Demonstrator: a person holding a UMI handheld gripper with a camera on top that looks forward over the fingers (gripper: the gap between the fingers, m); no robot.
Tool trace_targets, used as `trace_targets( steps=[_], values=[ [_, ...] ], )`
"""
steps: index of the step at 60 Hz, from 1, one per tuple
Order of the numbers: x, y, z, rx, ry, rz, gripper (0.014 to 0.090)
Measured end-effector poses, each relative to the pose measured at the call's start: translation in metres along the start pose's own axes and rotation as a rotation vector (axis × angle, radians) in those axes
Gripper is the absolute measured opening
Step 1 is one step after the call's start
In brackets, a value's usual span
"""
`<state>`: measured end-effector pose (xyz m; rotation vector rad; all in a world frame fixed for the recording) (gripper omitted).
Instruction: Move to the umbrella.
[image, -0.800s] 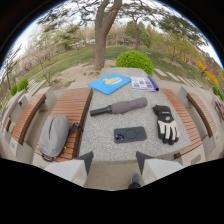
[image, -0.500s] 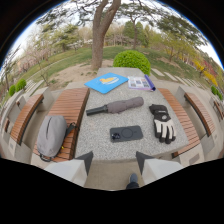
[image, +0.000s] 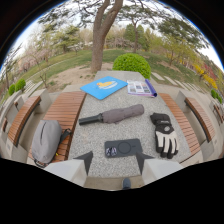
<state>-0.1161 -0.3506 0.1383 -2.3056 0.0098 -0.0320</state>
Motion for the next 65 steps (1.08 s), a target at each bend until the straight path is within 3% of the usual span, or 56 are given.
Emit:
trace_targets(
  steps=[38,65],
  values=[
    [0.017,-0.083,0.204,-0.037,-0.037,-0.046,0.0844],
    [0.019,-0.091,0.234,-0.052,-0.045,-0.050,0.0846]
  ],
)
